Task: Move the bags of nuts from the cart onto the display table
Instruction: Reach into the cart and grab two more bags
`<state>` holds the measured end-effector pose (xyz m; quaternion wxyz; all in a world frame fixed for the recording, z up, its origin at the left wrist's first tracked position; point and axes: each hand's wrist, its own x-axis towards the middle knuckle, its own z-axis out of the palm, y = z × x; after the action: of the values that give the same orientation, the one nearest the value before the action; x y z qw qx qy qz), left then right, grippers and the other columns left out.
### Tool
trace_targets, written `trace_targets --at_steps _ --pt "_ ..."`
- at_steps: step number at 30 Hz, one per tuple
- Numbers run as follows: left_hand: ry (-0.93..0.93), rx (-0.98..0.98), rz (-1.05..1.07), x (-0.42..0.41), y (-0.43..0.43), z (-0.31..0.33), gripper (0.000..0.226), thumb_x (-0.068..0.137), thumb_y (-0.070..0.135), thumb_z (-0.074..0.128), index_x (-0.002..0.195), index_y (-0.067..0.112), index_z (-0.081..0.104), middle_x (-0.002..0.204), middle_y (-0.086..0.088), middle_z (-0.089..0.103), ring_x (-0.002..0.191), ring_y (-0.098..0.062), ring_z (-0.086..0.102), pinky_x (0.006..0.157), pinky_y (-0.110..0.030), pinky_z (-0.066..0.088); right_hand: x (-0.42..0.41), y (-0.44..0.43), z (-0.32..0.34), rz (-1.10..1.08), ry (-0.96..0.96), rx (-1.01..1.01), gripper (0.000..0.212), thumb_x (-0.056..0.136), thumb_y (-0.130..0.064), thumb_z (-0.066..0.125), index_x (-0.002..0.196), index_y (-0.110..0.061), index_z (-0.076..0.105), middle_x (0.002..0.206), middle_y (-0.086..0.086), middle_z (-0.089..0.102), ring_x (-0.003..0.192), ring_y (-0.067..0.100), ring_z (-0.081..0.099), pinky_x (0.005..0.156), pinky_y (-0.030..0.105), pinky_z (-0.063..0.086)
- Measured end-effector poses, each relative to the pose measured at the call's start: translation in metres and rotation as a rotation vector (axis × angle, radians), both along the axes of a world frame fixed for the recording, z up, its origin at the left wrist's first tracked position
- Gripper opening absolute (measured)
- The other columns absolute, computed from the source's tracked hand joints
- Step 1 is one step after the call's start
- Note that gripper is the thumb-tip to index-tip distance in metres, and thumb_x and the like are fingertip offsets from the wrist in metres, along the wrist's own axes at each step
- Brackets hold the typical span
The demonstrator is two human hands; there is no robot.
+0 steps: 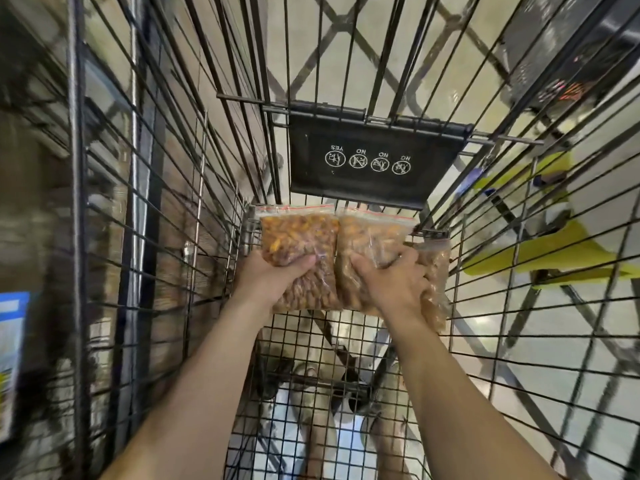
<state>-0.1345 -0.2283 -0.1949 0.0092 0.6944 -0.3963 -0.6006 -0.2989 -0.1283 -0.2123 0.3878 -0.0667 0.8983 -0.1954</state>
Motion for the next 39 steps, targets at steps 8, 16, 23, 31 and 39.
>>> trace_targets --at_steps 8,16,23,31,39 --pt "0.078 -0.195 0.037 0.014 0.015 0.001 0.072 0.072 0.026 0.097 0.129 0.022 0.054 0.121 0.005 0.067 0.110 -0.011 0.067 0.089 -0.033 0.059 0.005 0.011 -0.003 -0.048 -0.039 -0.191 0.060 0.091 -0.043 0.085 0.126 -0.025 0.039 0.113 -0.002 0.061 0.103 0.023 0.059 0.097 0.039 0.051" --pt "0.091 -0.193 0.088 0.036 0.035 0.033 0.062 0.076 0.025 0.095 0.126 0.019 0.059 0.115 0.004 0.072 0.106 -0.013 0.071 0.084 -0.031 0.059 0.013 0.041 0.033 -0.102 -0.118 -0.286 0.052 0.090 -0.044 0.085 0.123 -0.037 0.045 0.115 -0.010 0.067 0.110 0.026 0.071 0.099 0.053 0.060" --pt "0.054 -0.227 0.095 0.049 0.060 0.115 0.070 0.082 0.027 0.091 0.138 0.021 0.049 0.115 0.007 0.058 0.102 -0.016 0.059 0.080 -0.026 0.048 0.023 0.073 0.113 -0.202 -0.242 -0.470 0.058 0.087 -0.037 0.090 0.131 -0.023 0.055 0.123 0.002 0.075 0.104 0.022 0.078 0.094 0.054 0.064" --pt "0.111 -0.381 0.049 0.081 0.095 0.228 0.043 0.082 0.028 0.090 0.108 0.033 0.057 0.096 0.018 0.064 0.097 -0.009 0.068 0.064 -0.012 0.047 0.038 0.104 0.225 -0.220 -0.398 -0.582 0.084 0.076 -0.051 0.094 0.146 -0.022 0.057 0.130 0.008 0.076 0.099 0.029 0.082 0.085 0.061 0.065" --pt "0.176 -0.546 0.083 0.110 0.140 0.326 0.066 0.077 0.040 0.093 0.132 0.025 0.059 0.114 0.007 0.071 0.098 -0.008 0.068 0.078 -0.024 0.055 0.051 0.142 0.324 -0.028 -0.364 -0.757 0.061 0.080 -0.051 0.086 0.131 -0.025 0.068 0.119 0.000 0.081 0.099 0.022 0.082 0.093 0.053 0.065"
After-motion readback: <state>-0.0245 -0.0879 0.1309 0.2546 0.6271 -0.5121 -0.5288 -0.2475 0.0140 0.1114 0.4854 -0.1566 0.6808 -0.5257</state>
